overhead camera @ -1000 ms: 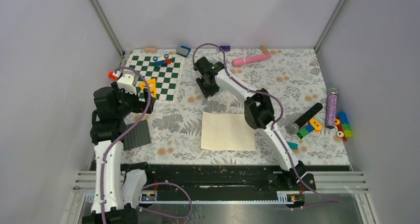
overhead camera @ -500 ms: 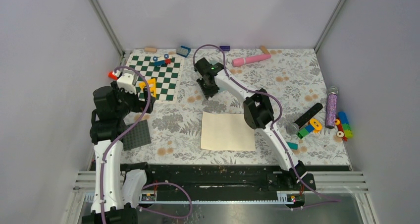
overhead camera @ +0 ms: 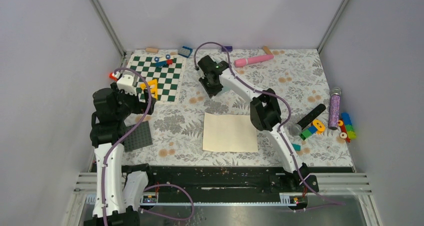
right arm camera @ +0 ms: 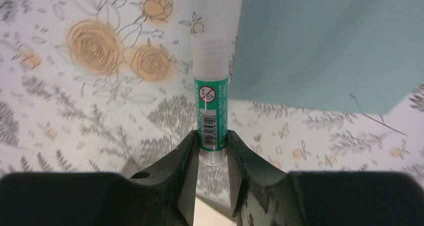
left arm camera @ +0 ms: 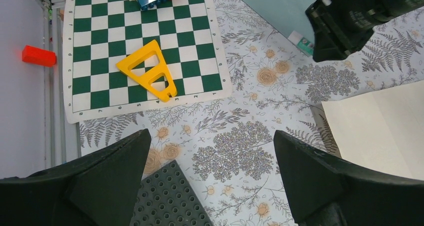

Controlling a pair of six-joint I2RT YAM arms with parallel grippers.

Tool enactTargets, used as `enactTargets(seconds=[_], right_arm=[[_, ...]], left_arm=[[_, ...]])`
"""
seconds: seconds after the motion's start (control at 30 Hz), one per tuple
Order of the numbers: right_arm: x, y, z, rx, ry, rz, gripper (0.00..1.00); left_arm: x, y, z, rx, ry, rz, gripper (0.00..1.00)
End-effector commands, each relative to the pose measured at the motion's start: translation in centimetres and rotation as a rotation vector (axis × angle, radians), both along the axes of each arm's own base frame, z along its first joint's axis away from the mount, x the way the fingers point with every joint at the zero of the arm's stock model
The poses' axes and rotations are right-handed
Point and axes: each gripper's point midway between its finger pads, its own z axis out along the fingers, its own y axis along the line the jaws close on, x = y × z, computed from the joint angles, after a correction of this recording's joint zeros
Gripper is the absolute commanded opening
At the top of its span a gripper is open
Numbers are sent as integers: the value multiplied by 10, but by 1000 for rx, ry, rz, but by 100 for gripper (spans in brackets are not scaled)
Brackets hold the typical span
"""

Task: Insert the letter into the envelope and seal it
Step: Pick up the solid glue from the center of the board, then place the solid glue at the center of the board.

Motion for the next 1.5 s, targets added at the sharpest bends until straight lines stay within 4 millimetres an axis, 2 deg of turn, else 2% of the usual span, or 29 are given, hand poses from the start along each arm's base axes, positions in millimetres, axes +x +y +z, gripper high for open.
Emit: enactTargets(seconds=[0.0,0.07,0.3,0.4,0.47,0.57,0.63,0.77,0.8,0.97,1.03,1.3,1.47], right_arm=[[3,0,99,102,-164,64,0],[-1,-4,114,107,-185,75,0],[-25,-22,138,118,-198,108,0],[-30,-24,133,134,-210,113,0],[-30,-22,113,123,-200,129,2],[-41,-5,79,96,-124,196,4],[-48,10,67,67,-115,249,5],[-57,40,55,58,-110,308,5],[-56,50,58,67,-114,316,5],[-63,76,49,44,-109,379,4],[-54,77,46,-7,-160,387,4],[19,53,51,-313,-468,345,2],[48,45,52,-502,-592,460,2]], left_arm=[[1,3,28,25,-104,8,99],[0,4,29,24,-116,10,99],[-3,2,32,20,-135,1,99],[-3,2,33,21,-139,0,99],[-3,3,33,21,-139,3,99],[-3,5,32,20,-138,10,99],[-3,6,32,16,-137,14,99],[-4,9,33,9,-141,23,99],[-4,10,33,7,-140,24,99],[-5,12,32,-3,-138,27,99],[-5,13,33,-5,-138,29,99],[-3,15,29,-14,-126,28,99],[-3,17,29,-15,-124,36,99]])
